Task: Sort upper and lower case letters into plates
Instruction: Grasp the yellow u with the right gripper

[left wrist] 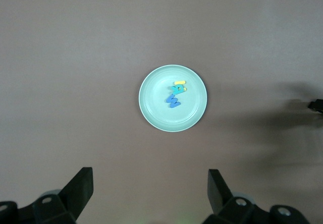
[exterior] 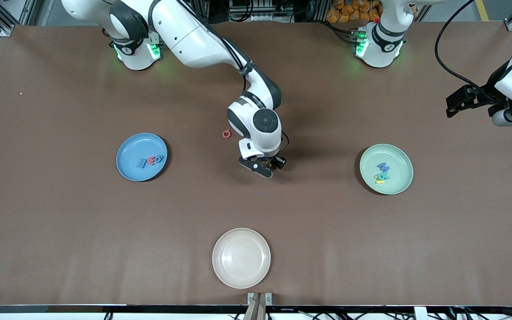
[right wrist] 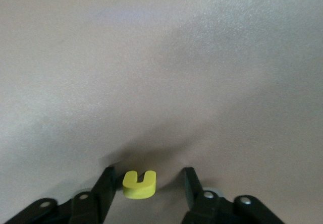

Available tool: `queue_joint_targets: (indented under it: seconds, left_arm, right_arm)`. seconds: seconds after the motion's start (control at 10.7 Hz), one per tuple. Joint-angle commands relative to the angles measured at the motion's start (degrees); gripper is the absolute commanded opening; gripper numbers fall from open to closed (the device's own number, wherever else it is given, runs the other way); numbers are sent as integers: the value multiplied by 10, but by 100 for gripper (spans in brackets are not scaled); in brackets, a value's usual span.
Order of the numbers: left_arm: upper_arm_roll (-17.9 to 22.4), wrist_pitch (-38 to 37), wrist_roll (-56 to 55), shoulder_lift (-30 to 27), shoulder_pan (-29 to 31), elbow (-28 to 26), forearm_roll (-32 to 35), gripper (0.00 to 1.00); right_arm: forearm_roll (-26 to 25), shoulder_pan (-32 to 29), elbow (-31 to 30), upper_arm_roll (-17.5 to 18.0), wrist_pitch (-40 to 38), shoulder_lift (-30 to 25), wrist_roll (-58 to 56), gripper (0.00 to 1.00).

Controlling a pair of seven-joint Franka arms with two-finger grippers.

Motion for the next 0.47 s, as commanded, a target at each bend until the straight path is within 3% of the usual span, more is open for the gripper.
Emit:
queue_joint_targets:
  seconds: [0.0, 0.09, 0.37]
  left_arm:
    - [2, 4, 19, -3, 4, -2, -6, 100]
    - [3, 4, 18, -4, 4, -1, -6, 100]
    - [4, 4, 17, -8, 6, 4, -4, 100]
  right_arm:
    - [-9, 1, 22, -2, -1, 17, 14, 53]
    - [-9, 1, 22, -2, -1, 17, 14, 47]
    - [-10, 2, 22, -2, -2, 18, 14, 46]
